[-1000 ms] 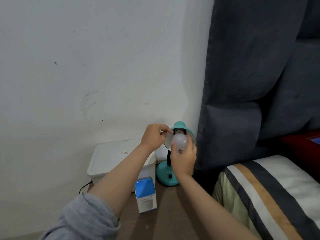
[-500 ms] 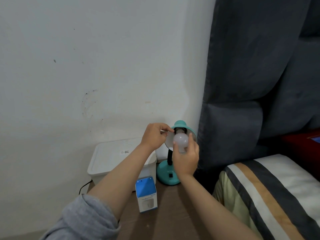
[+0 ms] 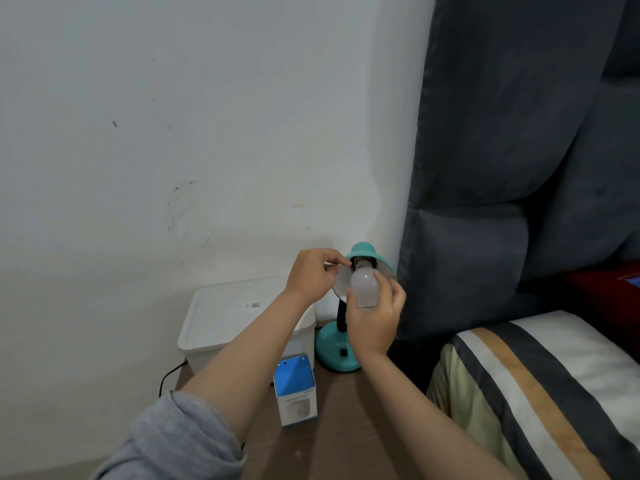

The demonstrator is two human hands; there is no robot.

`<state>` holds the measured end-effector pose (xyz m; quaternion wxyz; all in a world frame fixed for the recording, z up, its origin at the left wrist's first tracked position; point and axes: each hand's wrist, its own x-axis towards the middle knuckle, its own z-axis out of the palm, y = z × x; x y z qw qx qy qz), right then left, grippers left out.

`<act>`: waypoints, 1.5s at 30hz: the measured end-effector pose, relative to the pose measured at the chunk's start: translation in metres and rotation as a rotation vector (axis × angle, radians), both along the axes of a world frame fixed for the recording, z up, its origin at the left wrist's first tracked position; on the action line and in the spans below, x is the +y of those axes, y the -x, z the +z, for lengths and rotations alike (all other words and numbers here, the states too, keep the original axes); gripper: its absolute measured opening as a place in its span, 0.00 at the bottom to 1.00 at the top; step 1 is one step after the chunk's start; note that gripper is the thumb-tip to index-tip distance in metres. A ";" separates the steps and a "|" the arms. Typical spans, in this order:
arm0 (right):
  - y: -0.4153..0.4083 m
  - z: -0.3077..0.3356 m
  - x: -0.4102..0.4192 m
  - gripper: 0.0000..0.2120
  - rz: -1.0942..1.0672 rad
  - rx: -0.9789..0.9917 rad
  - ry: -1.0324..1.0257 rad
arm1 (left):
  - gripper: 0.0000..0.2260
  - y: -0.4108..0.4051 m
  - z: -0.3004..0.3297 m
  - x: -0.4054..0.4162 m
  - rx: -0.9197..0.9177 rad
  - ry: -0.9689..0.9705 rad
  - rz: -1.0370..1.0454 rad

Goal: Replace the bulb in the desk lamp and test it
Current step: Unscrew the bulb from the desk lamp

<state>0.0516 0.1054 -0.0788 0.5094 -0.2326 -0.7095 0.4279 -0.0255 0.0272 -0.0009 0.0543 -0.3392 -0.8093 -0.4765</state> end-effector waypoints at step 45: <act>-0.004 0.016 0.006 0.21 -0.017 -0.209 0.002 | 0.12 -0.004 0.000 0.001 -0.003 -0.031 0.032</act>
